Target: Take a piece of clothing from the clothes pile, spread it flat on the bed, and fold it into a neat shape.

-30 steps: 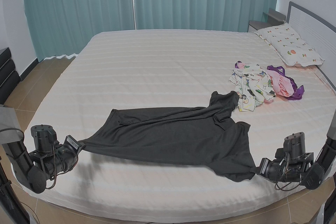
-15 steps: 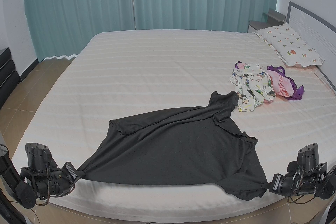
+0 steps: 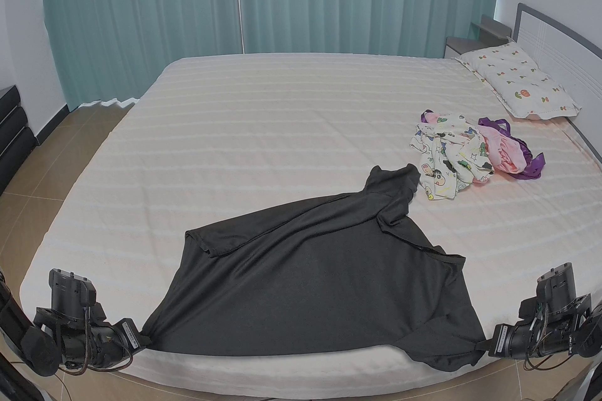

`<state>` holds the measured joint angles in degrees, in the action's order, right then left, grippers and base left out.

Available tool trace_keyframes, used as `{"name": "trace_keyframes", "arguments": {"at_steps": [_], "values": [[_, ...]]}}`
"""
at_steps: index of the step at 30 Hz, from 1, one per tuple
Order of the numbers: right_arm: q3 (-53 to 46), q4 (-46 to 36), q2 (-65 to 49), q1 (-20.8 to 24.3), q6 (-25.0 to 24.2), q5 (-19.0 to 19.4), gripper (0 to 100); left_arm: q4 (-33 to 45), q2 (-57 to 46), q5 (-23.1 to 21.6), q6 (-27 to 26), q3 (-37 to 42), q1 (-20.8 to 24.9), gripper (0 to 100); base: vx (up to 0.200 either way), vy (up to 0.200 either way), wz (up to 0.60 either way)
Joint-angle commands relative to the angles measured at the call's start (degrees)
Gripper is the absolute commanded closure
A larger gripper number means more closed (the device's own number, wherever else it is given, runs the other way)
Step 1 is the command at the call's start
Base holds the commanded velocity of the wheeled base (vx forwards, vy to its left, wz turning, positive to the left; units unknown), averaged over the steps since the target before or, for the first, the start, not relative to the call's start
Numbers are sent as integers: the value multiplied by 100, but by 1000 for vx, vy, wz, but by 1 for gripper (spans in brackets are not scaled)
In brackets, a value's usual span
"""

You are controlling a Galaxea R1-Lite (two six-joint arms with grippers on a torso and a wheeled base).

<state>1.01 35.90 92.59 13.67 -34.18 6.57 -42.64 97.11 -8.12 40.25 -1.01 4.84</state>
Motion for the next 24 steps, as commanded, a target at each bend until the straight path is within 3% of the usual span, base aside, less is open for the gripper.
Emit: {"name": "trace_keyframes", "arguments": {"at_steps": [1, 2, 3, 10, 13, 20, 24], "values": [[-101, 13, 225, -4, 61, 11, 100, 46, 159, -23, -26, 92, 184, 100, 0, 0, 0], [-101, 13, 225, -4, 61, 11, 100, 46, 159, -23, -26, 92, 184, 100, 0, 0, 0], [-92, 57, 330, -4, 52, 20, 0, 28, 194, -23, -18, 84, 254, 0, 0, 0, 0], [250, 92, 339, -233, -1, 72, 0, 2, 194, 12, 18, -145, 237, 0, 0, 0, 0], [611, 84, 392, -453, -18, 143, 0, 10, 45, -5, 26, -488, -9, 0, 0, 0, 0], [1287, 84, 453, -532, -282, 626, 0, 54, 18, -32, 554, -1454, -1, 0, 0, 0, 0], [1718, 92, 761, -540, -510, 855, 0, 72, 686, -225, 730, -2333, 87, 0, 0, 0, 0]]}}
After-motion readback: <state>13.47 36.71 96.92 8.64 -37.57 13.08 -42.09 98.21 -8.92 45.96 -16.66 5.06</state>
